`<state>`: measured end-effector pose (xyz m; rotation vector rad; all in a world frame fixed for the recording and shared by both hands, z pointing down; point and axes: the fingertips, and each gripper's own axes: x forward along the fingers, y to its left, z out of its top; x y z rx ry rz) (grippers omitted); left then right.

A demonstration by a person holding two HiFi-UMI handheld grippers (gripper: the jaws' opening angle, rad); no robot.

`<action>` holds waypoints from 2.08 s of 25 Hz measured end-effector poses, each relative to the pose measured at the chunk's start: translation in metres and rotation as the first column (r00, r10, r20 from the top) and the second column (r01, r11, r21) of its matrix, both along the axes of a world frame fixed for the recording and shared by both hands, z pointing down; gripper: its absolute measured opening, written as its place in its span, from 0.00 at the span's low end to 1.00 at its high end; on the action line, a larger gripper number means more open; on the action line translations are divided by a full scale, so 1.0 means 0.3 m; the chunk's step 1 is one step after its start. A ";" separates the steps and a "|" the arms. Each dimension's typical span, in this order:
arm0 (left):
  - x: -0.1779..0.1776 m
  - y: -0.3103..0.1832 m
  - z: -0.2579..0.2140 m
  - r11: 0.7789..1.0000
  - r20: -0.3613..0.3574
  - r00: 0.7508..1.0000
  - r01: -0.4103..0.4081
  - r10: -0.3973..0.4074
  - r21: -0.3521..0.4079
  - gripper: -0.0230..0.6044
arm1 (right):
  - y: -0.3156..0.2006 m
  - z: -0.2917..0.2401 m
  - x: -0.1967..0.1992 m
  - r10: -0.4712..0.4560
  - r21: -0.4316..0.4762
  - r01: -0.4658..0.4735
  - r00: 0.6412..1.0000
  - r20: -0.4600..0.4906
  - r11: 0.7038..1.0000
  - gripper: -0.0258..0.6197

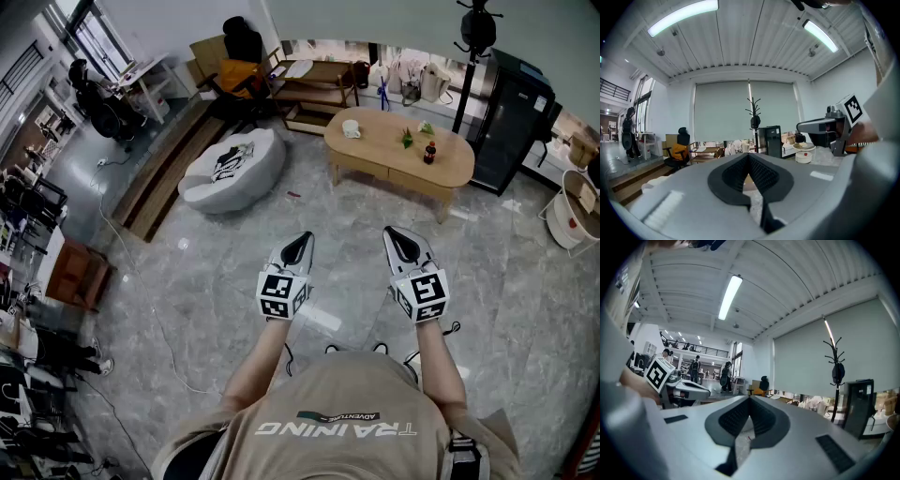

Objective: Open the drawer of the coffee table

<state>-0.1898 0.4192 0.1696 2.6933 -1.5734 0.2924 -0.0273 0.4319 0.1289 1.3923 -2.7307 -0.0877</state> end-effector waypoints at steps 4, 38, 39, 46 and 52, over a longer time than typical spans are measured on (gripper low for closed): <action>0.019 0.002 -0.010 1.000 0.004 1.000 -0.012 0.012 0.004 0.05 | -0.003 -0.006 0.011 -0.001 0.003 0.001 1.000 0.001 1.000 0.05; 0.369 -0.002 0.238 0.968 -0.029 0.996 -0.087 0.082 -0.237 0.05 | 0.047 0.366 0.433 -0.021 -0.175 0.008 0.997 -0.077 0.985 0.05; 0.372 -0.013 0.250 0.965 -0.028 0.995 -0.100 0.096 -0.244 0.05 | 0.040 0.379 0.437 -0.015 -0.182 -0.001 0.997 -0.082 0.983 0.05; 0.316 -0.150 0.355 0.960 -0.064 0.994 -0.106 0.092 -0.259 0.05 | -0.025 0.494 0.443 0.003 -0.217 -0.039 0.987 -0.162 0.975 0.05; 0.292 -0.347 0.346 0.960 -0.090 0.986 -0.159 0.141 -0.230 0.05 | -0.199 0.444 0.429 0.087 -0.230 -0.111 0.990 -0.113 0.967 0.05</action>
